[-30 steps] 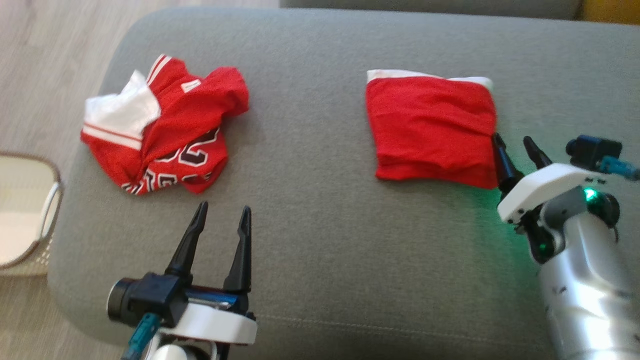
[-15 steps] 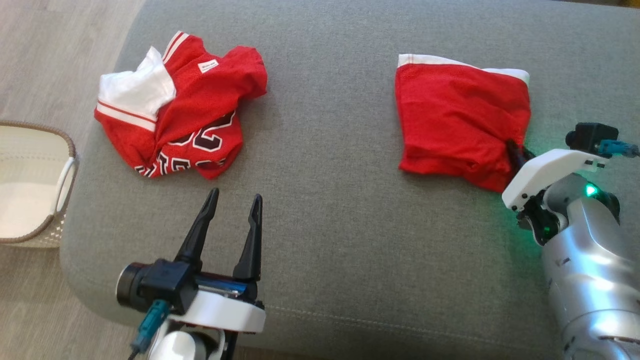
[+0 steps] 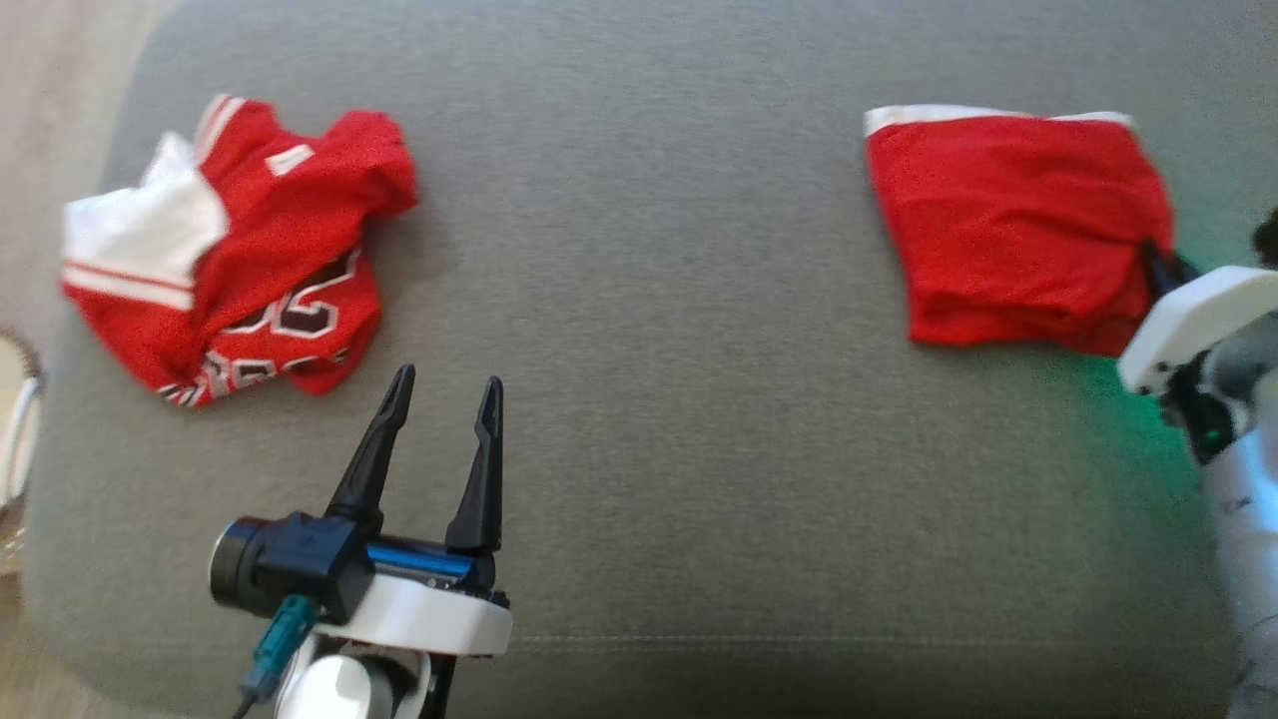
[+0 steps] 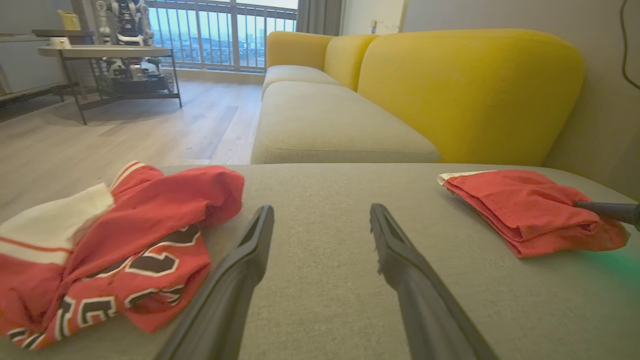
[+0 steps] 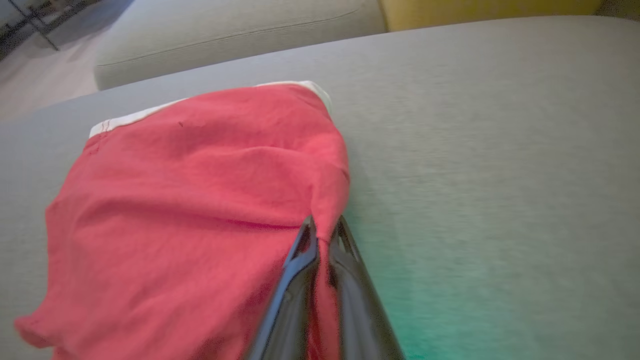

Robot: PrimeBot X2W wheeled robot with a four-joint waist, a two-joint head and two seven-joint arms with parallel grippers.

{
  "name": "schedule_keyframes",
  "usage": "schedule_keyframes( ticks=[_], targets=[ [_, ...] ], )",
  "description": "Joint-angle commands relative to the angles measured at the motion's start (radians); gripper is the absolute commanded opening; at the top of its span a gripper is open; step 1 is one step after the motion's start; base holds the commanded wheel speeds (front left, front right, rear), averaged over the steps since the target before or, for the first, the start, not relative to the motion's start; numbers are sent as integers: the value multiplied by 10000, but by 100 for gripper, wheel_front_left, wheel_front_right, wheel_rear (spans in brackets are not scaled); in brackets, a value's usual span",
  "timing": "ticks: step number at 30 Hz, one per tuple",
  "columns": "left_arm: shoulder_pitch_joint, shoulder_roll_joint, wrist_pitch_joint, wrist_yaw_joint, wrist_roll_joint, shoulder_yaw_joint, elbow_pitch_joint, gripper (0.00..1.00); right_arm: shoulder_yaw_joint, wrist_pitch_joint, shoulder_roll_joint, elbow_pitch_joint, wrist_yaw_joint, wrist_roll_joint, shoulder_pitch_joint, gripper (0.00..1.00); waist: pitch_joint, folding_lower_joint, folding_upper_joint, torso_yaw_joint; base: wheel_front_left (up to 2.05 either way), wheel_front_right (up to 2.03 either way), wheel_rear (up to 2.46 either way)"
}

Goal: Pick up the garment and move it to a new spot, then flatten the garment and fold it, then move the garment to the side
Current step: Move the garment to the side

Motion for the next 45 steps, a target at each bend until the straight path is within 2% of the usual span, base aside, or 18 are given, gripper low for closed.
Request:
schedule_keyframes(
  ticks=[1,10,15,31,32,33,34,40,45],
  targets=[
    [-433,14,-51,-92,129,355,-391,100,165,10,-282,-438,-4,34,-163,0,199,0,0,-431,0,0,0],
    [-620,59,-51,-387,363,570,-444,100,-108,-62,-955,-1042,-4,-516,-186,0,596,0,0,-1168,0,0,0],
    [-712,96,-51,-505,474,649,-476,100,-811,-331,-1187,-1481,-4,-1215,-218,0,822,0,0,-1367,0,0,0],
    [-912,107,-51,-698,614,669,-491,100,-2368,-580,-406,-3053,-4,-3847,-178,0,1162,0,0,-1412,0,0,0],
    [-912,106,-51,-702,610,674,-480,100,-2442,-579,-366,-3125,-4,-3958,-174,5,1158,0,0,-1410,0,0,0],
    [-912,104,-51,-708,604,676,-471,100,-2526,-602,-339,-3216,-4,-4086,-169,34,1158,0,0,-1407,0,0,0],
    [-914,102,-51,-713,595,677,-465,100,-2647,-659,-312,-3347,-4,-4235,-166,100,1158,0,0,-1405,0,0,0],
    [-924,81,-51,-716,545,636,-424,100,-3330,-1358,148,-4533,-4,-5463,6,100,1024,0,0,-1387,0,0,0],
    [-805,58,-51,-577,402,672,-318,100,-2973,-1936,1206,-5214,-4,-5594,417,100,623,0,0,-1359,0,0,0]
  ],
)
